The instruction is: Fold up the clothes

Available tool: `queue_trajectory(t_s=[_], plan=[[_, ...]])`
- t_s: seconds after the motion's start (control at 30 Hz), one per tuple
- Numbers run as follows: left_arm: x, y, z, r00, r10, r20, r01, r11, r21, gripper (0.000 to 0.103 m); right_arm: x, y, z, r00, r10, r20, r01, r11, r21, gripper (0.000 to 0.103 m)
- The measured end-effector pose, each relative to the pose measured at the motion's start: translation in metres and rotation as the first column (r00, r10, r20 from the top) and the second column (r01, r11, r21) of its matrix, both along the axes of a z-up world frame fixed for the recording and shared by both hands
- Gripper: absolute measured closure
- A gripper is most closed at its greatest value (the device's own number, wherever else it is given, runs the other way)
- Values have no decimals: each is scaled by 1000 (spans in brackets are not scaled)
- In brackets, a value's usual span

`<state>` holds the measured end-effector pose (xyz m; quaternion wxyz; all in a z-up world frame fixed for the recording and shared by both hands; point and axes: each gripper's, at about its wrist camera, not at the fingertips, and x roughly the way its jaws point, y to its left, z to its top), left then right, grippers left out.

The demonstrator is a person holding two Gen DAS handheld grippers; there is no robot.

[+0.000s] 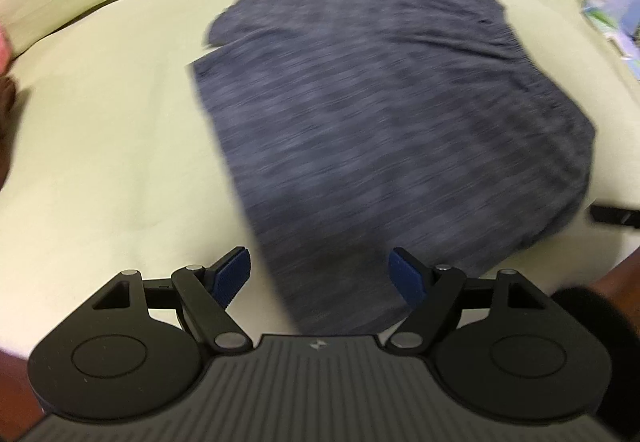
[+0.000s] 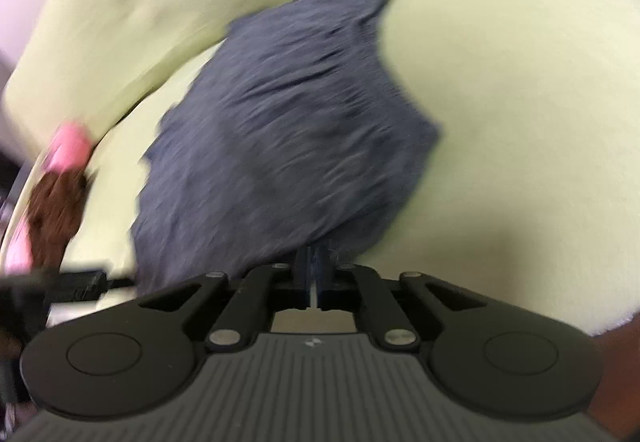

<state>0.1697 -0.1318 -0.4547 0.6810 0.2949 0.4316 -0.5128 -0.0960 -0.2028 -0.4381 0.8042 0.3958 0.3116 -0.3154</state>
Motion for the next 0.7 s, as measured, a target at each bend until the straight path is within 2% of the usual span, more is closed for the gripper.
queue_trajectory(t_s=[0.07, 0.17, 0.23, 0.37, 0.4, 0.43, 0.57, 0.7], plan=[[-9, -17, -4, 1000, -13, -4, 13, 1000, -17, 25, 8, 0, -7, 1000, 11, -20, -12, 1000, -18, 103], [-11, -31, -17, 1000, -12, 5, 12, 1000, -2, 25, 20, -4, -19, 1000, 10, -26, -11, 1000, -22, 103], [-10, -36, -29, 1000, -2, 27, 1, 1000, 29, 22, 26, -5, -21, 1000, 2, 4, -2, 999, -46, 103], [-7, -32, -36, 1000, 6, 29, -6, 1000, 12, 21, 29, -22, -29, 996, -36, 85, 41, 998, -53, 103], [-8, -32, -34, 999, 7, 38, -8, 1000, 16, 21, 27, -25, -28, 994, -42, 96, 46, 998, -41, 103], [-8, -33, -33, 999, 7, 42, -8, 1000, 17, 26, 24, -26, -25, 994, -40, 98, 43, 999, -26, 103], [-16, -30, -13, 999, -20, 40, 21, 999, -34, 27, 2, -13, -9, 996, -31, 89, 31, 999, -7, 85], [-38, -44, -4, 993, -114, 7, 115, 991, -73, 27, -5, -1, -8, 997, -16, 81, 16, 1000, 5, 83]])
